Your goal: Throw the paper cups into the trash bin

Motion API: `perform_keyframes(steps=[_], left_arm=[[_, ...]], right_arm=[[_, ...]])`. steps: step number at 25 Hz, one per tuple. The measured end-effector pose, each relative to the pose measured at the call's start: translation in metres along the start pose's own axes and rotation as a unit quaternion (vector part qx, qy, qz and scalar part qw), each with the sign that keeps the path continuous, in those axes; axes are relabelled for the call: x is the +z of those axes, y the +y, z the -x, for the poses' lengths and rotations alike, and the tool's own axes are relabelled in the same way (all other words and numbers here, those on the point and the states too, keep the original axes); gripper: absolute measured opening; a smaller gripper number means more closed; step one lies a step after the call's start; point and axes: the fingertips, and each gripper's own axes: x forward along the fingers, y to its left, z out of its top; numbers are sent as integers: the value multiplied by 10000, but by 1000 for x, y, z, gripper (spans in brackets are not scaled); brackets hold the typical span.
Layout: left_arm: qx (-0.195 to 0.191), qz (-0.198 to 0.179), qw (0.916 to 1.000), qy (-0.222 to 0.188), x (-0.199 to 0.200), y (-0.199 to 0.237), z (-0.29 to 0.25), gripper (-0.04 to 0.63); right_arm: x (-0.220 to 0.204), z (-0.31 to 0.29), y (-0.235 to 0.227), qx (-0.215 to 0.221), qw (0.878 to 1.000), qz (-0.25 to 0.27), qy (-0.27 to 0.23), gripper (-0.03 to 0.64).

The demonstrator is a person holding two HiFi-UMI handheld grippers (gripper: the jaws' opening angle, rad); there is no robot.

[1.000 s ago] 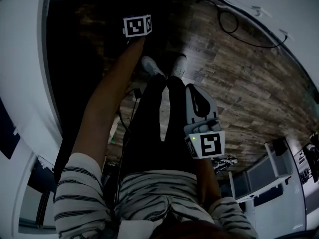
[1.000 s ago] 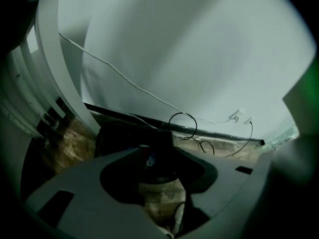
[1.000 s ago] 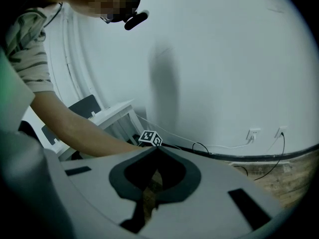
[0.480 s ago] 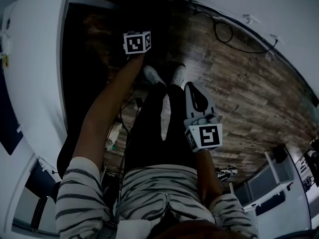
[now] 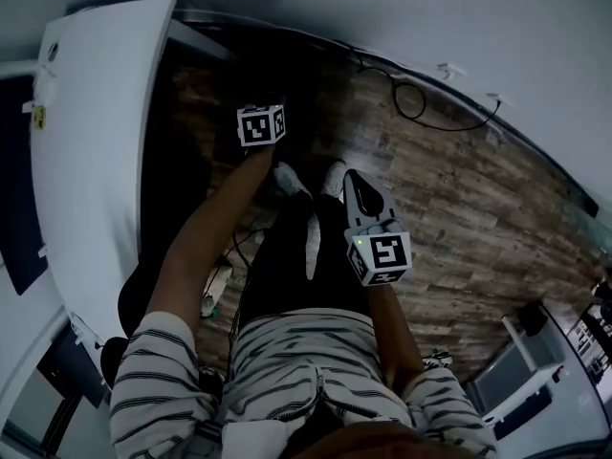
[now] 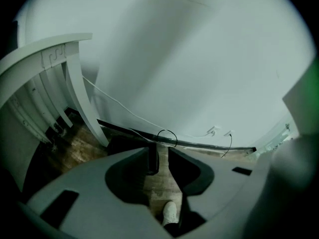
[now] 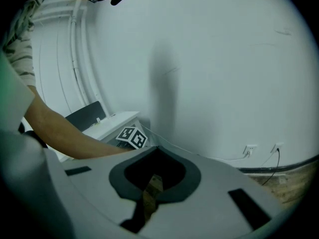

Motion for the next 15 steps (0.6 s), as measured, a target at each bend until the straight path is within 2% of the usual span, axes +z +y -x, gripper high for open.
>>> perform_keyframes(steps=[2,6,15], left_arm=[[-86,66,9999,-80,1,-7,15,127],[-312,512,9975,-373,22,-24,53,110],[-611,279,9947,-774,47,-60,133,94]], right_arm=[[9,7,3,15,10000,34,-32,9],[32,15,8,108,9997,141,-146,9],[82,35,23,263,9977,449,-428,9]])
